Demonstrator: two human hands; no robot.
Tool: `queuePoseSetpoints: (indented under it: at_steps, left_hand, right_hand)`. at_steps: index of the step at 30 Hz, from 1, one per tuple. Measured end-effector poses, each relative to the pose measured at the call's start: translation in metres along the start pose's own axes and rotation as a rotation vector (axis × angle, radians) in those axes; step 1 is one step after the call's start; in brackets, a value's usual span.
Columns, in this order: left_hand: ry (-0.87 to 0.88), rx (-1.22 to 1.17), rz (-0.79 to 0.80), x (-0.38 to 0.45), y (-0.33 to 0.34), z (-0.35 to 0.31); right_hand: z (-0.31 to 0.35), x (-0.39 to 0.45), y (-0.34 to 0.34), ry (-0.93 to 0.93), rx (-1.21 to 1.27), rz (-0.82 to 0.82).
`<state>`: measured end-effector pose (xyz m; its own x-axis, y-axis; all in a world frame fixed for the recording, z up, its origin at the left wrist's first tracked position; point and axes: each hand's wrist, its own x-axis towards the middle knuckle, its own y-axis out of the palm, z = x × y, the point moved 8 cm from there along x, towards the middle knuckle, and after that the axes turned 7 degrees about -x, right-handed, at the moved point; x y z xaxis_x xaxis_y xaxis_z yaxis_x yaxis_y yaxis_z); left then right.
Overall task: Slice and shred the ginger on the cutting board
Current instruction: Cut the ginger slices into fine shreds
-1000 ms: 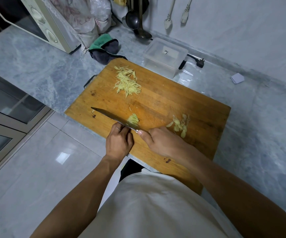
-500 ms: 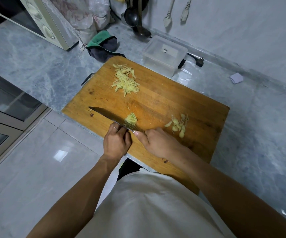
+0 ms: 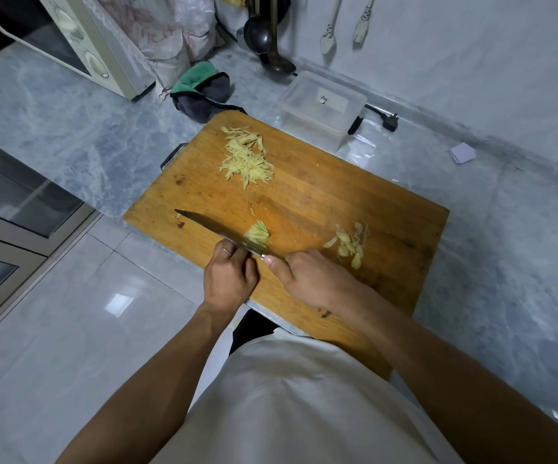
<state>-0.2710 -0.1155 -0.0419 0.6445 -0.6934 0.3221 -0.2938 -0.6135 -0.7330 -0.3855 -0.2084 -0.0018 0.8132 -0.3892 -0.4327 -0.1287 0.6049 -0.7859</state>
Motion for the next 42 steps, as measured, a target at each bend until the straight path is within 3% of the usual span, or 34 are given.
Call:
queuePoseSetpoints:
  at_steps: [16,25,34,42]
  left_hand:
    - [0.012,-0.026,-0.017,-0.001,-0.001,-0.002]
    - [-0.067,-0.101,0.044,-0.003,0.007,0.005]
    - [-0.068,-0.123,0.057,-0.003,0.005,0.005]
    - [-0.035,-0.020,0.069,-0.007,-0.003,-0.004]
  right_hand:
    - [-0.001,-0.005,-0.003,-0.008,0.029,-0.002]
    - [-0.002,-0.005,-0.002,-0.026,0.070,-0.058]
    - [0.001,-0.002,-0.004,0.011,0.068,-0.009]
    - [0.005,-0.002,0.007,0.003,0.090,-0.038]
